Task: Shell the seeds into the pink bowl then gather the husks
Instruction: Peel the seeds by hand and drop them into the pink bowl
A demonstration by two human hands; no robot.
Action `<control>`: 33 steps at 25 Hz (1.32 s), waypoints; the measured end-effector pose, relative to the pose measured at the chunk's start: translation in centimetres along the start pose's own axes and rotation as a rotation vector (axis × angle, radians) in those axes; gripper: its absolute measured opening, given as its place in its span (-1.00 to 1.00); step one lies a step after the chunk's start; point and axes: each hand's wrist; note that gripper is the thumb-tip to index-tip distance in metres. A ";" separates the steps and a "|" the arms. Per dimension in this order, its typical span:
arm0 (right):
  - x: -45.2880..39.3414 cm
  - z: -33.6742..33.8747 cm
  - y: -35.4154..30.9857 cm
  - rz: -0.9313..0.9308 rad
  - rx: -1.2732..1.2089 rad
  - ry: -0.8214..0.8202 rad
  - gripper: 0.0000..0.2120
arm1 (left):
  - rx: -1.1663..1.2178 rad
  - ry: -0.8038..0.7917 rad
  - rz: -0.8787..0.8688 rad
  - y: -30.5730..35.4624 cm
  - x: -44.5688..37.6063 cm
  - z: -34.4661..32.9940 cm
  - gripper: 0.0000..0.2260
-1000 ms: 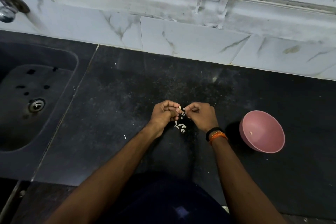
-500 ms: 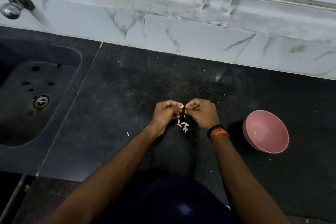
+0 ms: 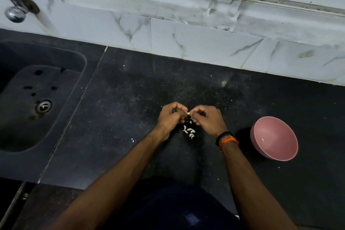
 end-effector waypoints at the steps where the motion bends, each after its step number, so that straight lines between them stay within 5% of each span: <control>1: 0.0 0.0 0.0 0.005 -0.003 -0.004 -0.88 | 0.002 -0.003 -0.005 0.1 0.0 0.0 -0.88; 19: -0.2 -0.5 0.3 0.074 0.185 0.068 -0.92 | -0.080 0.010 0.026 -0.4 -0.8 0.0 -0.93; 33: -0.1 -1.2 0.7 0.006 -0.012 0.043 -0.88 | 0.117 -0.044 0.049 -0.1 -0.1 0.1 -0.87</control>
Point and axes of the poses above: each hand's wrist, its own x-axis away from the middle knuckle, its own z-axis out of the back of the hand, y = z × x, and after that the axes turned 12 degrees about -z, right-handed
